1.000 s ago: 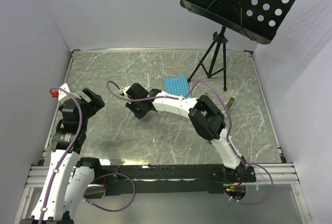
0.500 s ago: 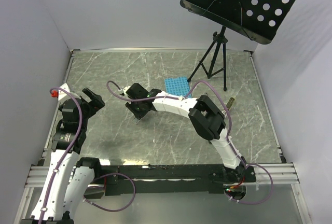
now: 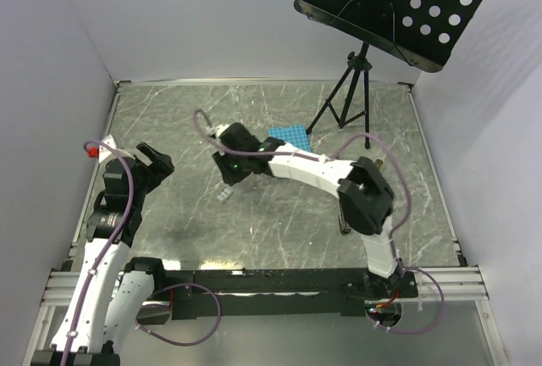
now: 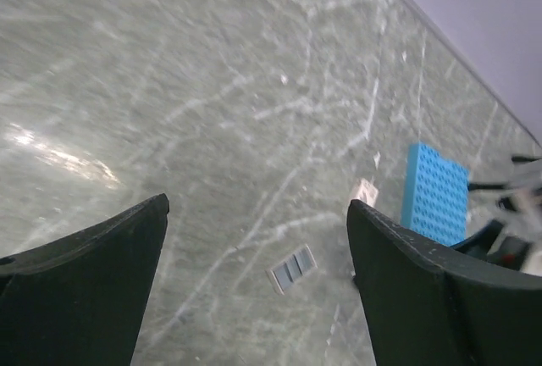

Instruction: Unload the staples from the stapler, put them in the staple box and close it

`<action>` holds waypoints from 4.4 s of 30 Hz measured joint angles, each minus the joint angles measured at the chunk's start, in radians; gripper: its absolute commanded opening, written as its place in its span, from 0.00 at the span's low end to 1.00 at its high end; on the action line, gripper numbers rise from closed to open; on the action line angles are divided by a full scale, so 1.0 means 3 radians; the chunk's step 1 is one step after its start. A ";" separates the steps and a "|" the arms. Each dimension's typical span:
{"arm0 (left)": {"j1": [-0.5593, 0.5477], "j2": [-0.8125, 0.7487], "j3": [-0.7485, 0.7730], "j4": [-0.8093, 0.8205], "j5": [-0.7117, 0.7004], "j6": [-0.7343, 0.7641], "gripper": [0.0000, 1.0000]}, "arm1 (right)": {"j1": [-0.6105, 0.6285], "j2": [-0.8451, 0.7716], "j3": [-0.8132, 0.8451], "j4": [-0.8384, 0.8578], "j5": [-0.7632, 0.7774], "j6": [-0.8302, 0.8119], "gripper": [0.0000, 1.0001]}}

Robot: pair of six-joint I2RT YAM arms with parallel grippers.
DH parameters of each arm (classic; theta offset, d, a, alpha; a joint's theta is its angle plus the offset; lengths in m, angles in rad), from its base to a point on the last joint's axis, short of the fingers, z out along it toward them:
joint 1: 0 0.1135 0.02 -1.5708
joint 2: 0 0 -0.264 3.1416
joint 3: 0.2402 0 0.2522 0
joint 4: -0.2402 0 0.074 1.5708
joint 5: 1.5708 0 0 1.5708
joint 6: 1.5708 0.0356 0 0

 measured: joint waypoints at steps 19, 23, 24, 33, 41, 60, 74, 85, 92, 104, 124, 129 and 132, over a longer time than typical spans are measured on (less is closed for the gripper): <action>-0.0038 0.2097 -0.0003 0.0830 0.1361 -0.0243 0.14 | -0.0614 -0.1141 -0.1472 0.0486 0.0184 0.0445 1.00; -0.0235 0.2544 0.0006 0.0955 0.1442 -0.0223 0.06 | -0.0622 -0.1317 -0.1591 0.0567 0.0225 0.0426 1.00; -0.0280 0.2617 0.0013 0.0961 0.1455 -0.0219 0.06 | -0.0624 -0.1340 -0.1607 0.0568 0.0230 0.0426 1.00; -0.0604 0.2912 0.0027 0.1071 0.1520 -0.0226 0.06 | -0.0683 -0.1431 -0.1729 0.0598 0.0289 0.0406 1.00; -0.0693 0.2953 0.0027 0.1191 0.1620 -0.0242 0.07 | -0.0708 -0.1431 -0.1741 0.0595 0.0338 0.0429 1.00; -0.0907 0.2632 -0.0037 0.1109 0.1615 -0.0445 0.16 | -0.0710 -0.1406 -0.1623 0.0559 0.0370 0.0623 0.99; -0.0910 0.1102 0.0416 0.0277 0.0217 -0.0409 0.99 | -0.0701 -0.0580 -0.0664 0.0290 0.0734 0.1071 0.96; -0.0910 0.0506 0.0389 -0.0174 -0.0381 -0.0216 0.99 | -0.0586 0.0272 0.0117 0.0058 0.0954 0.1203 0.95; -0.0910 0.0278 0.0242 -0.0262 -0.0540 -0.0081 0.99 | -0.0437 0.0697 0.0509 -0.0111 0.1094 0.1306 0.94; -0.0910 0.0164 0.0234 -0.0270 -0.0629 -0.0025 0.99 | -0.0299 0.0971 0.0783 -0.0343 0.1371 0.1307 0.83; -0.0910 0.0028 0.0220 -0.0280 -0.0673 -0.0027 0.99 | -0.0286 0.0977 0.0783 -0.0249 0.1280 0.1080 0.75; -0.0910 0.0029 0.0216 -0.0272 -0.0664 -0.0024 0.99 | -0.0286 0.0978 0.0783 -0.0173 0.1177 0.1020 0.75; -0.0910 0.0036 0.0184 -0.0252 -0.0612 -0.0024 0.99 | -0.0285 0.0978 0.0783 -0.0093 0.1090 0.0954 0.75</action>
